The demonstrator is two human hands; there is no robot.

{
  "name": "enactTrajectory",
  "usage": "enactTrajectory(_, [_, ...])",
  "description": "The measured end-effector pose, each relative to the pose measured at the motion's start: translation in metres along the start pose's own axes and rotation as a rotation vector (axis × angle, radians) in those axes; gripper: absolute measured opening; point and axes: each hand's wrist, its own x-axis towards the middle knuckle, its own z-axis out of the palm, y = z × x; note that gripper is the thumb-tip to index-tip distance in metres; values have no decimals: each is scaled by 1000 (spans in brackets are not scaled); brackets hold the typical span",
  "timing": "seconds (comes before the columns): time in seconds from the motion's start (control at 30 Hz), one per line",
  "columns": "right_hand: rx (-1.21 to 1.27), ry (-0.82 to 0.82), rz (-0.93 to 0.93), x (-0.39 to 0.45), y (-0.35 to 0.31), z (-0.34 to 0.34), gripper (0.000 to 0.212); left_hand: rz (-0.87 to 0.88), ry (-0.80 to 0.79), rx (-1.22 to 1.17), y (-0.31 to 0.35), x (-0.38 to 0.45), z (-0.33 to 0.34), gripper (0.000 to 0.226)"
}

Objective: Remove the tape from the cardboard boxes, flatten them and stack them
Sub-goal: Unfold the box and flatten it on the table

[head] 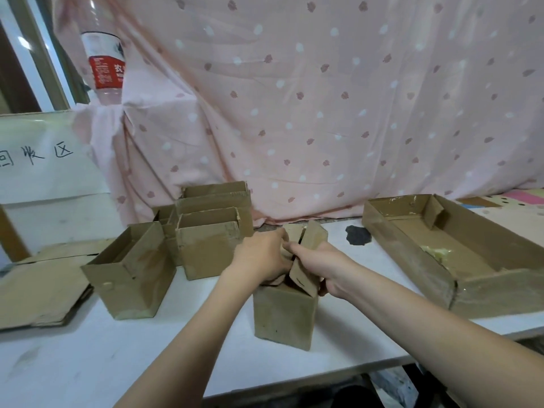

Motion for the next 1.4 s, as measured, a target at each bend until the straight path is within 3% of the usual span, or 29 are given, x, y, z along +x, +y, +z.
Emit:
enactTrajectory(0.07, [28,9,-3,1,-2,4,39,-47,52,-32,3,-5,-1,52])
enactTrajectory(0.17, [124,-25,28,-7,-7,0,20,-111,11,-180,-5,-11,-10,56])
enactTrajectory(0.3, [138,17,47,-7,-5,-8,25,-201,-80,-735,-26,-24,-24,30])
enactTrajectory(0.37, [179,32,42,-6,-5,-13,24,-225,-94,-884,-35,-31,-27,21])
enactTrajectory(0.53, [276,89,29,-6,-11,-32,24,-343,-130,-952,-54,-34,-11,23])
enactTrajectory(0.73, [66,113,15,-2,-13,-47,13,-390,-168,-1232,-52,-40,-9,21])
enactTrajectory(0.83, [-209,129,-93,-1,-23,-54,23,-338,-116,-1165,-49,-40,-16,51])
enactTrajectory(0.9, [-408,159,-205,-4,-35,-58,25,-266,-6,-939,-49,-36,-26,75])
enactTrajectory(0.97, [-597,178,-288,-9,-48,-59,34,-187,108,-712,-47,-29,-37,81])
enactTrajectory(1.1, [-889,136,-479,-15,-60,-55,51,-131,112,-512,-38,-18,-44,69])
enactTrajectory(1.2, [-1027,96,-536,-11,-49,-50,35,-139,-58,-565,-30,-18,-25,37])
enactTrajectory(1.33, [-1130,183,-590,-15,-35,-48,33,-223,-81,-530,-26,-23,8,66])
enactTrajectory(1.4, [-1117,270,-661,-17,-27,-48,32,-279,-22,-496,-23,-26,16,58])
